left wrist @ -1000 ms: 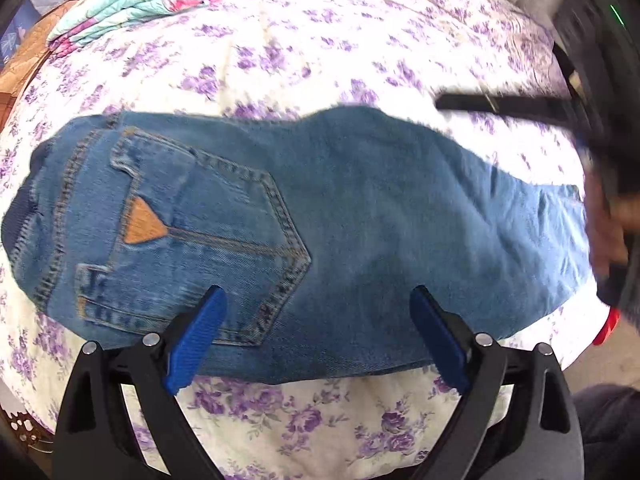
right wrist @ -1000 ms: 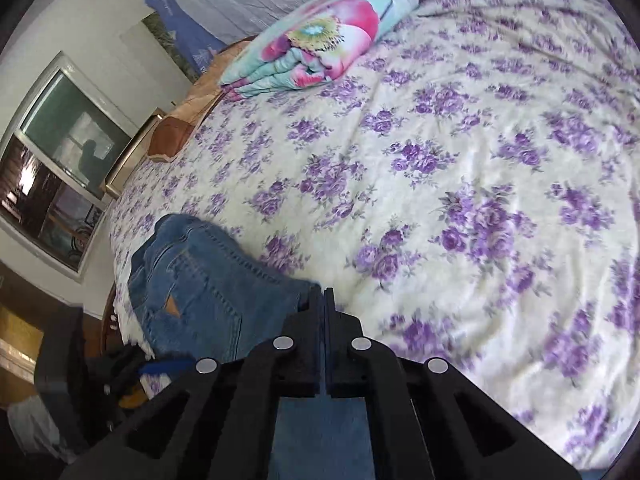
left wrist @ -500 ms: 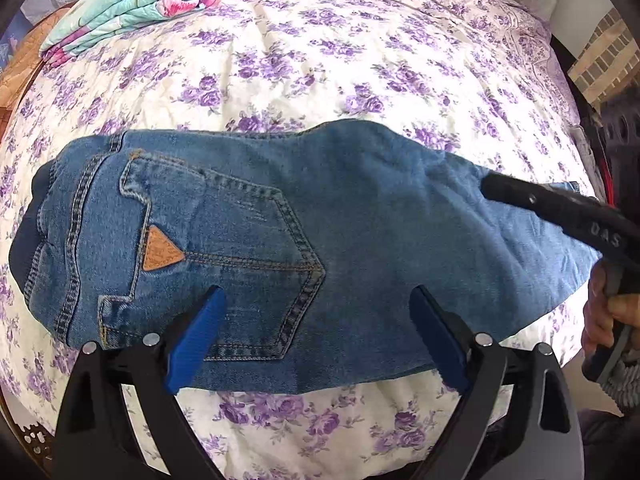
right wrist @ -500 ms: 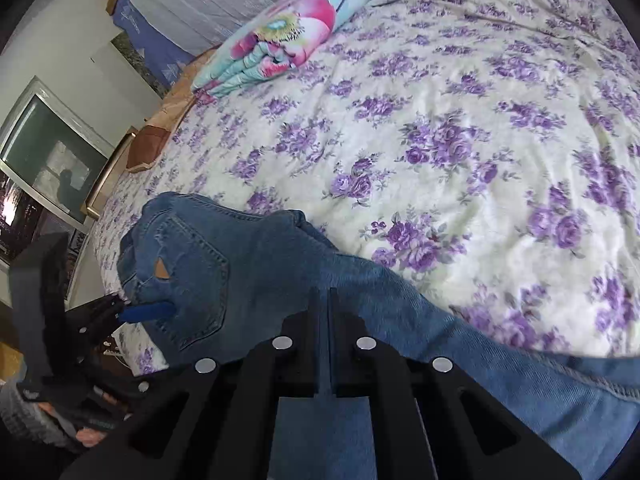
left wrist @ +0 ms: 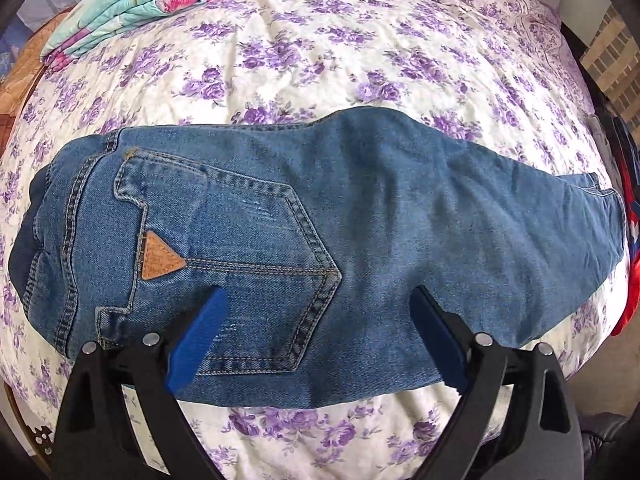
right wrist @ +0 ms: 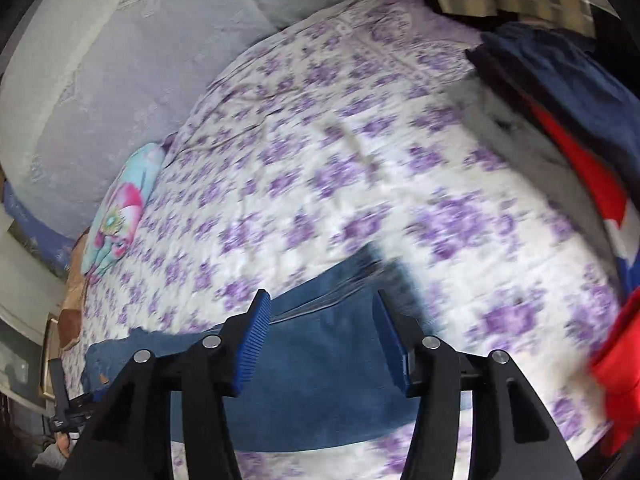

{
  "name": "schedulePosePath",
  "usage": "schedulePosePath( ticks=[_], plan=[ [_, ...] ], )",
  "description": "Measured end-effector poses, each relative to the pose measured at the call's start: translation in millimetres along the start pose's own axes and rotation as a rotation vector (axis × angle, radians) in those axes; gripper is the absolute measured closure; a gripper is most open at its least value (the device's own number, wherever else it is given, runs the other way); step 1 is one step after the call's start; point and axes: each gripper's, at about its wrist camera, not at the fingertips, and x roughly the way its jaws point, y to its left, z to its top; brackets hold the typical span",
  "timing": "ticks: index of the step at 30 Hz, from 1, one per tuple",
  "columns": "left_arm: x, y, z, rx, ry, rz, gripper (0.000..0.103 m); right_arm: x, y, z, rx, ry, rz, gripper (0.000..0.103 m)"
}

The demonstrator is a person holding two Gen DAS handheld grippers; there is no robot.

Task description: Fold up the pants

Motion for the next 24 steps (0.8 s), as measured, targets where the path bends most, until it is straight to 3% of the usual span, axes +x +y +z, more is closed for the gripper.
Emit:
schedulePosePath(
  ticks=[3,5,6,7,8,10,12,14,19,23,24],
  plan=[
    [3.0,-1.8,0.0,-0.014,-0.003,0.026,0.013,11.6,-25.5,11.9,-0.018,0.047,-0.047,0.049],
    [4.4,-2.8,-0.8,-0.022,-0.008,0.044,0.013,29.6,-32.8,12.9,-0.033,0.104,-0.030,0.048],
    [4.4,-3.0,-1.0,-0.027,-0.011,0.051,0.013,39.6,-33.4,12.5,-0.039,0.141,-0.006,0.054],
    [4.2,-3.3,-1.2,-0.033,-0.014,0.059,0.013,48.9,-31.3,9.8,-0.050,0.179,0.015,0.067],
    [3.6,-3.1,-1.6,-0.043,-0.020,0.071,0.013,54.3,-27.3,7.8,-0.073,0.198,0.035,0.089],
    [1.8,-0.3,-2.0,-0.075,-0.035,0.098,0.019,50.6,-15.8,10.4,-0.139,0.160,0.031,0.092],
    [-0.1,5.6,-1.8,-0.121,-0.049,0.111,0.030,39.5,-4.3,21.6,-0.178,0.107,0.053,0.093],
    [-1.3,9.9,-1.9,-0.159,-0.058,0.107,0.033,38.2,-1.1,35.7,-0.194,0.084,0.063,0.093],
    [2.0,-0.5,-4.0,-0.129,-0.063,0.169,0.033,88.4,-34.3,24.5,-0.170,0.205,0.000,0.092],
    [-10.1,0.1,-0.4,-0.147,-0.073,0.141,0.033,69.1,-44.5,29.1,-0.067,0.161,0.052,0.076],
    [-15.6,-1.2,1.6,-0.145,-0.088,0.132,0.033,58.1,-42.4,32.2,-0.071,0.129,0.046,0.076]
  ],
)
